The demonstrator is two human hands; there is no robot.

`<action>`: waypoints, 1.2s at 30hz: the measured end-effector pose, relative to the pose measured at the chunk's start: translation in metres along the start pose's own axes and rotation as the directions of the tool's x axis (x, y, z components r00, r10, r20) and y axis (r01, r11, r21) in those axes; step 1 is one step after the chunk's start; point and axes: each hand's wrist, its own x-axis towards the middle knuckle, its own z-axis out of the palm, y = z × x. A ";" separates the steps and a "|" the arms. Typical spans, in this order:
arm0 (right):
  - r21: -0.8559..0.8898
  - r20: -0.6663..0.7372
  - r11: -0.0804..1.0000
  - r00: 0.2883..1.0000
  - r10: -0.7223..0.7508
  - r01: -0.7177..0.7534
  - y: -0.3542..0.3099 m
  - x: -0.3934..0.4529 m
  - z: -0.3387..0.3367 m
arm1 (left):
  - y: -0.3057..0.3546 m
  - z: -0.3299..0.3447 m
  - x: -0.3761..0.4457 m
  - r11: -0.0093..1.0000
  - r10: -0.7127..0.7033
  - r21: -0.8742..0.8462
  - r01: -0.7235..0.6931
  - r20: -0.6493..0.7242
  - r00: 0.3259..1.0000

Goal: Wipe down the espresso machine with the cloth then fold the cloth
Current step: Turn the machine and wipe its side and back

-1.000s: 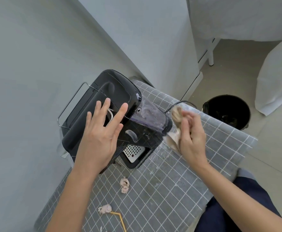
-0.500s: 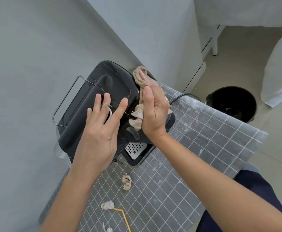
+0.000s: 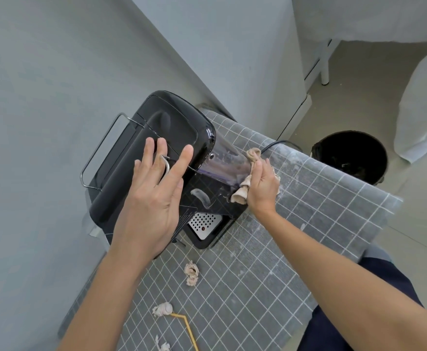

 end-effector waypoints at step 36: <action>0.063 0.033 0.894 0.894 -0.447 0.444 -0.070 -0.117 -0.028 | -0.008 -0.001 0.001 0.999 0.038 -0.016 -0.037 0.023 0.999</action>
